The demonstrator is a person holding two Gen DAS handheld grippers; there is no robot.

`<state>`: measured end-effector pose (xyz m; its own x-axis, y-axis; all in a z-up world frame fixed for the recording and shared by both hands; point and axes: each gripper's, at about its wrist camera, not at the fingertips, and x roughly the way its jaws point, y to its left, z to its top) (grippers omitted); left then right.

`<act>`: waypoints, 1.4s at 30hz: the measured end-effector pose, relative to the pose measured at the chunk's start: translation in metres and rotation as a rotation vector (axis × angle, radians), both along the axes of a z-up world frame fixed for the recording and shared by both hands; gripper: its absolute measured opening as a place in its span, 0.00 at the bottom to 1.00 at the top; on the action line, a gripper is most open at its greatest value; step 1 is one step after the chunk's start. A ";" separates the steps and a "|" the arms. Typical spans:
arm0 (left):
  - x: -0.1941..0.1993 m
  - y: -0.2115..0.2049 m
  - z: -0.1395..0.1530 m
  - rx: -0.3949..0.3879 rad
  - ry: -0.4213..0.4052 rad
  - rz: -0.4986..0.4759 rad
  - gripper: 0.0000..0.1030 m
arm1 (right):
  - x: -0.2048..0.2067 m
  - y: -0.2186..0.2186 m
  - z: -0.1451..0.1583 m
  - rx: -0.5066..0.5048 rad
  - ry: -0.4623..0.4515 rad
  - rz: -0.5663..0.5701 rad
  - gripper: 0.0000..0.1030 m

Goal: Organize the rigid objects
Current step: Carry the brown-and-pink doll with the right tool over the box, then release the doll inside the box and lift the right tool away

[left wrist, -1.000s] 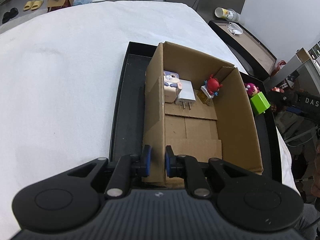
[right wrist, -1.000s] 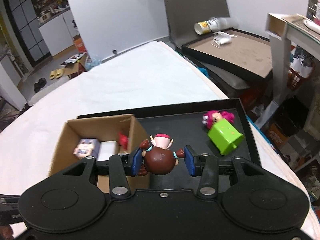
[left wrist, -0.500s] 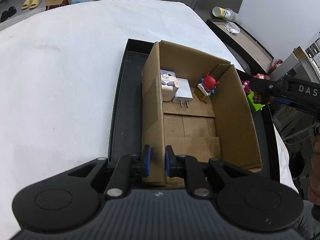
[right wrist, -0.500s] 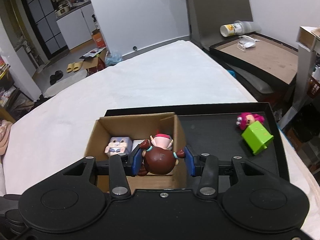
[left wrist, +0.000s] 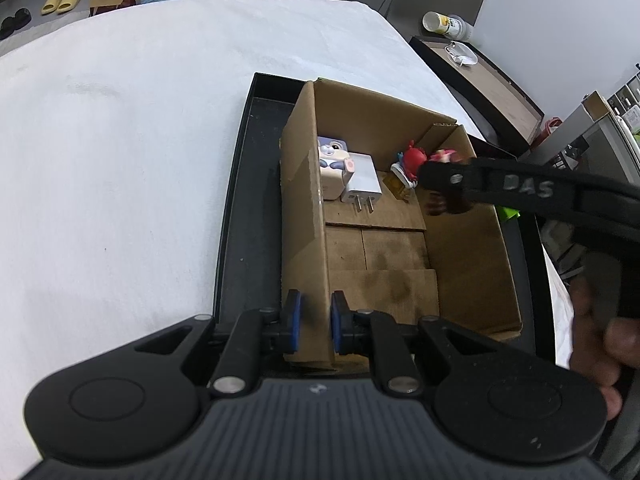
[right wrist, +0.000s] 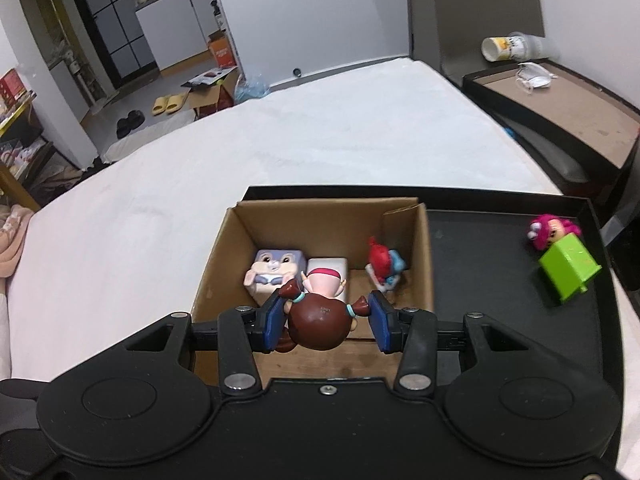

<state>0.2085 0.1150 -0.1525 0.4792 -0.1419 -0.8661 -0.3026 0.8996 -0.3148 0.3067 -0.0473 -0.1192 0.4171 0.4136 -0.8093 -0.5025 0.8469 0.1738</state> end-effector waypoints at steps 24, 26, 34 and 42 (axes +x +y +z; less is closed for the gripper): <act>0.003 0.008 -0.003 -0.032 0.003 0.004 0.14 | 0.002 0.034 -0.045 -0.006 0.138 0.008 0.44; 0.003 0.007 -0.002 -0.027 0.005 0.005 0.14 | 0.002 0.032 -0.047 -0.001 0.153 0.002 0.44; 0.006 0.003 -0.003 -0.008 0.017 0.007 0.14 | -0.005 0.005 -0.022 0.020 0.116 0.003 0.44; 0.007 -0.003 0.000 0.058 0.017 -0.005 0.16 | -0.008 -0.042 0.018 0.062 0.027 -0.033 0.66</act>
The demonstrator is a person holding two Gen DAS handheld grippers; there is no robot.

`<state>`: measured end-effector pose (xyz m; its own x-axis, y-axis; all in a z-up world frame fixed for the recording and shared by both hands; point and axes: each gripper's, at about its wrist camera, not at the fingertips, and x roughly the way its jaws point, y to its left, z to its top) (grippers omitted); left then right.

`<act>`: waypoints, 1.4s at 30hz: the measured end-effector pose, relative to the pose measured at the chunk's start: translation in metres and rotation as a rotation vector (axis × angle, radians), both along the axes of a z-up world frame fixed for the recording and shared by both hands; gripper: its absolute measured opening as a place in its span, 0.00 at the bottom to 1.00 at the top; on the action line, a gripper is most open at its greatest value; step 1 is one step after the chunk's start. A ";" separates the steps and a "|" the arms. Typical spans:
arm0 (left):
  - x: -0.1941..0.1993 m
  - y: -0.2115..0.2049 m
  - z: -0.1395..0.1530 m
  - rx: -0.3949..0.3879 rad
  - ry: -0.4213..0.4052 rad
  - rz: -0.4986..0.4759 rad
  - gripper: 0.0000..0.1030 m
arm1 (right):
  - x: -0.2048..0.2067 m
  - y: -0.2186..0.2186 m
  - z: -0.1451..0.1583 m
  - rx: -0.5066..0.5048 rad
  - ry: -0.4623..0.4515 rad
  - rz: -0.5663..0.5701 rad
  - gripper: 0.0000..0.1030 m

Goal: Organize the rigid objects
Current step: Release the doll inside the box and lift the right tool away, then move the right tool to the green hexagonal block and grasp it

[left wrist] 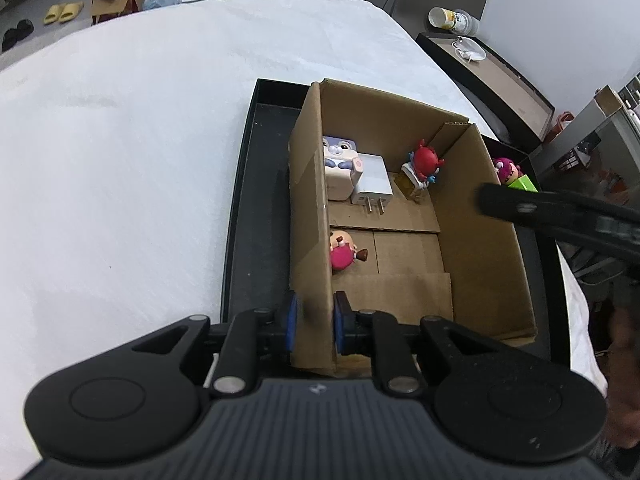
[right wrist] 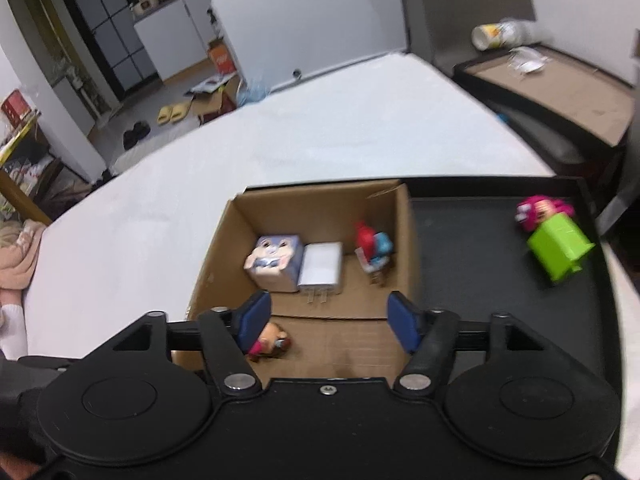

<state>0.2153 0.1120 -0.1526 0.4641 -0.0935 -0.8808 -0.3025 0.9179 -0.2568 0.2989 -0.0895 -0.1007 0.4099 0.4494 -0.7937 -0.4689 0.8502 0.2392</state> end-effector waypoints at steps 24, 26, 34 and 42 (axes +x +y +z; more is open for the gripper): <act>-0.002 -0.004 0.000 0.017 -0.028 0.008 0.15 | 0.014 -0.102 -0.018 -0.097 -0.184 -0.210 0.80; -0.001 -0.002 -0.001 0.014 -0.025 0.014 0.15 | 0.016 -0.103 -0.022 -0.117 -0.194 -0.200 0.79; 0.005 -0.002 -0.004 0.016 -0.015 0.019 0.15 | 0.031 -0.092 -0.037 -0.235 -0.251 -0.105 0.77; 0.012 -0.003 -0.008 0.022 -0.001 0.027 0.15 | 0.049 -0.080 -0.056 -0.374 -0.308 -0.015 0.72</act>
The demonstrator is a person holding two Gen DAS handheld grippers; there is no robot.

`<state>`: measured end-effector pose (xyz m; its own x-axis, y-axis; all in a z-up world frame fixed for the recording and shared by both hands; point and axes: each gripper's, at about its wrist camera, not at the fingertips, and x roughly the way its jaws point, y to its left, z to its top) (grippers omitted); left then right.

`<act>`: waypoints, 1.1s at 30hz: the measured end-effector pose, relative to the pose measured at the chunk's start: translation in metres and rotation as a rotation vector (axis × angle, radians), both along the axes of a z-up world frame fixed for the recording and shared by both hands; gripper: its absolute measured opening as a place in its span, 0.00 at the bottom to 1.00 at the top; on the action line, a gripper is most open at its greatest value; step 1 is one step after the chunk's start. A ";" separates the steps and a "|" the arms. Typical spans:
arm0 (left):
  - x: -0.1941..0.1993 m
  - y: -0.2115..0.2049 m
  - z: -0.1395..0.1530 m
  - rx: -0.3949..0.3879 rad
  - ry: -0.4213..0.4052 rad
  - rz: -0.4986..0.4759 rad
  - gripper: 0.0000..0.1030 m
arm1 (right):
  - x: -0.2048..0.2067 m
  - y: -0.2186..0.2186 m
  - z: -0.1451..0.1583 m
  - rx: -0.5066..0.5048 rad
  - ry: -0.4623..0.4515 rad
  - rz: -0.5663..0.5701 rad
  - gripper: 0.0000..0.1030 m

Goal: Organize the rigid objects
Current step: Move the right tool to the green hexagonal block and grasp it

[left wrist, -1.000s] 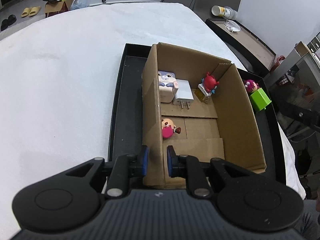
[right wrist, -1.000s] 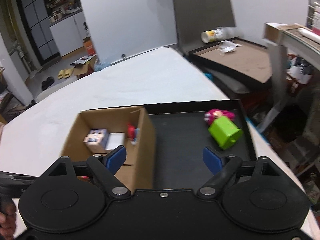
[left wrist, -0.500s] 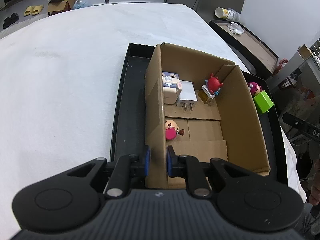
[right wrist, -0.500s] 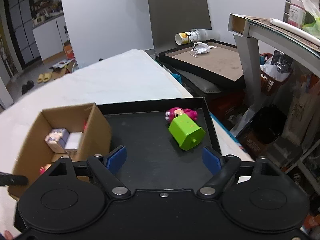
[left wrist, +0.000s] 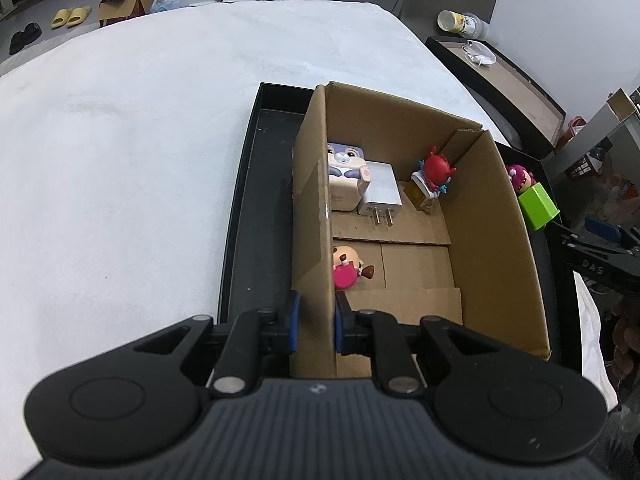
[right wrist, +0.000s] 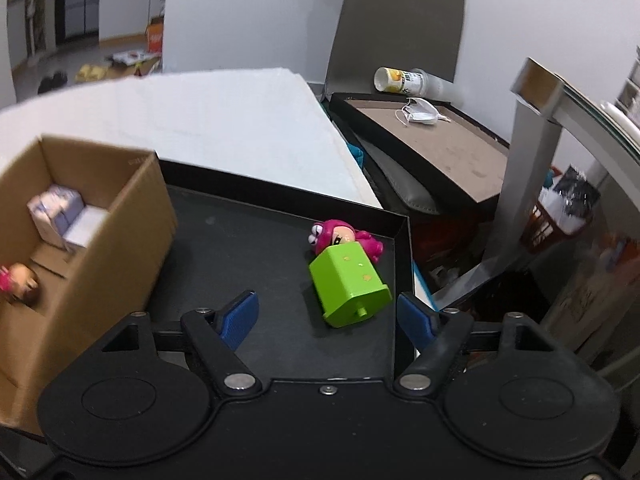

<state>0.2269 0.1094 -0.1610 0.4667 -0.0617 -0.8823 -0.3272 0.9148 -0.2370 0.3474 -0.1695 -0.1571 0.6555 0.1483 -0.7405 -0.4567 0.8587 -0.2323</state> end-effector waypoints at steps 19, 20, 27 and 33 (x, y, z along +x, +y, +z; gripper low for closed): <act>0.005 0.002 -0.004 0.002 0.014 0.004 0.16 | 0.027 0.024 -0.050 -0.297 -0.083 0.141 0.59; 0.005 0.002 -0.004 0.002 0.013 0.004 0.16 | 0.028 0.025 -0.053 -0.318 -0.072 0.146 0.50; 0.006 0.001 -0.004 0.004 0.015 0.006 0.16 | 0.016 0.023 -0.041 -0.278 -0.042 0.157 0.49; 0.006 0.000 -0.005 0.003 0.014 0.010 0.16 | 0.002 0.022 -0.023 -0.219 -0.039 0.152 0.49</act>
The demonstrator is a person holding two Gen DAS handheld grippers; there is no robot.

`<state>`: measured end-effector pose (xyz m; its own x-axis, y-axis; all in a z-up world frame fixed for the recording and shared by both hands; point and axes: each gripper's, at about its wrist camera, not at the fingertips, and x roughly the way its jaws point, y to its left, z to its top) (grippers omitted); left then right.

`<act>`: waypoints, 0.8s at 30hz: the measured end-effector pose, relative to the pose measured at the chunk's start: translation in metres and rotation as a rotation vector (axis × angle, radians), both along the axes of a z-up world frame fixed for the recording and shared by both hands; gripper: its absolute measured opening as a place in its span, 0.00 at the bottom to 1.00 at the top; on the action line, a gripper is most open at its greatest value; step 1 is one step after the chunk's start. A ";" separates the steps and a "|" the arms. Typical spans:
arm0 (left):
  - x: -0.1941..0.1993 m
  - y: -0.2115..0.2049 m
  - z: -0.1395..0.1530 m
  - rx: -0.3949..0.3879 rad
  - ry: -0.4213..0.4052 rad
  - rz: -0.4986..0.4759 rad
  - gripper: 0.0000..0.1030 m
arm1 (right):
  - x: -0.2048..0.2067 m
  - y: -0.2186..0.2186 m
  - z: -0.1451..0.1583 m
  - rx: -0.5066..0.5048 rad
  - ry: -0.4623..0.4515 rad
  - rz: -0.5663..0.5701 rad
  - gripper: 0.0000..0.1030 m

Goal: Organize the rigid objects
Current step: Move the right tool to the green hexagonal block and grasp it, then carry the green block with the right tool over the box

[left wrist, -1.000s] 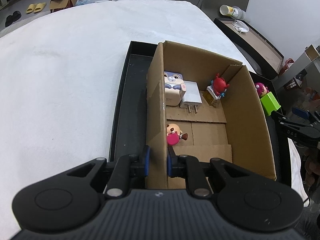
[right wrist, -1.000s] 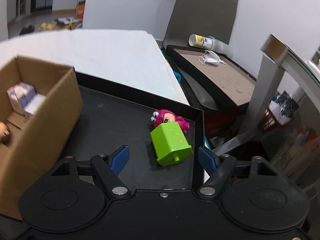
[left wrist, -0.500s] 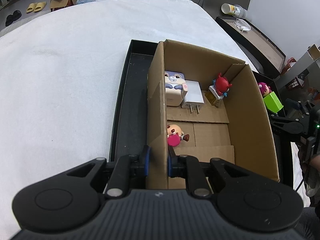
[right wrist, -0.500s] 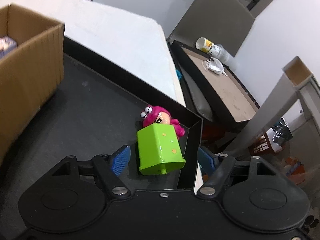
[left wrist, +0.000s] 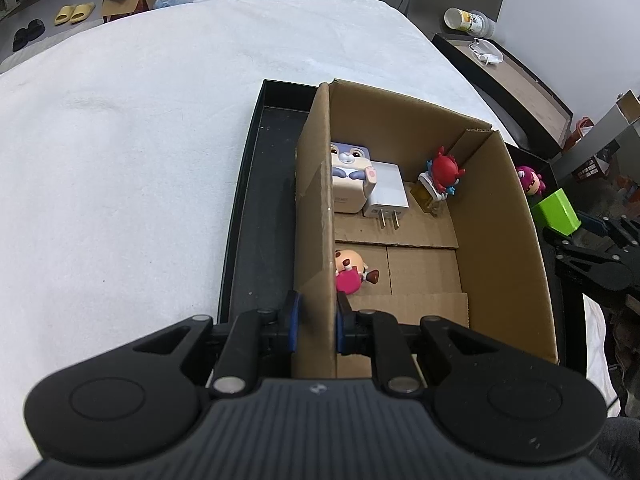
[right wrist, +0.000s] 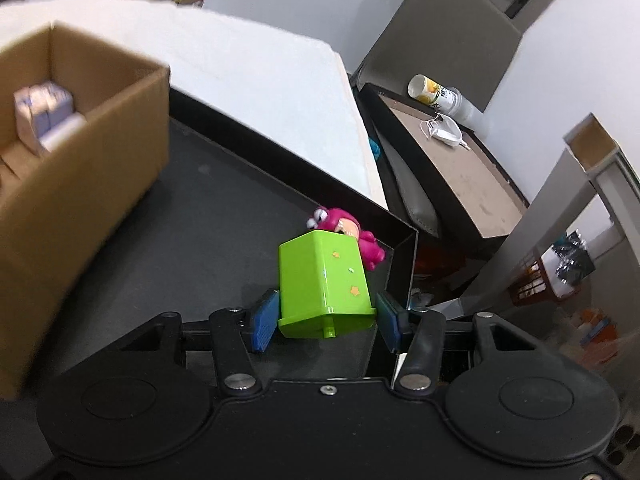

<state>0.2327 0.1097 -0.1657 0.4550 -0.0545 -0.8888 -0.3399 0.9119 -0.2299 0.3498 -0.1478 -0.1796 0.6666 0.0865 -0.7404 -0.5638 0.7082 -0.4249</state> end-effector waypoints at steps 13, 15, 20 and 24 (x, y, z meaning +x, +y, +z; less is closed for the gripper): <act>-0.010 0.001 0.007 -0.015 -0.022 -0.011 0.16 | -0.037 0.015 0.049 0.106 -0.032 0.048 0.49; -0.012 0.000 0.008 -0.016 -0.027 -0.014 0.16 | -0.042 0.020 0.056 0.117 -0.037 0.063 0.49; -0.017 0.000 0.010 -0.023 -0.031 -0.017 0.15 | -0.052 0.035 0.070 0.139 -0.046 0.092 0.49; -0.019 -0.001 0.011 -0.026 -0.036 -0.023 0.15 | -0.056 0.047 0.078 0.158 -0.050 0.111 0.49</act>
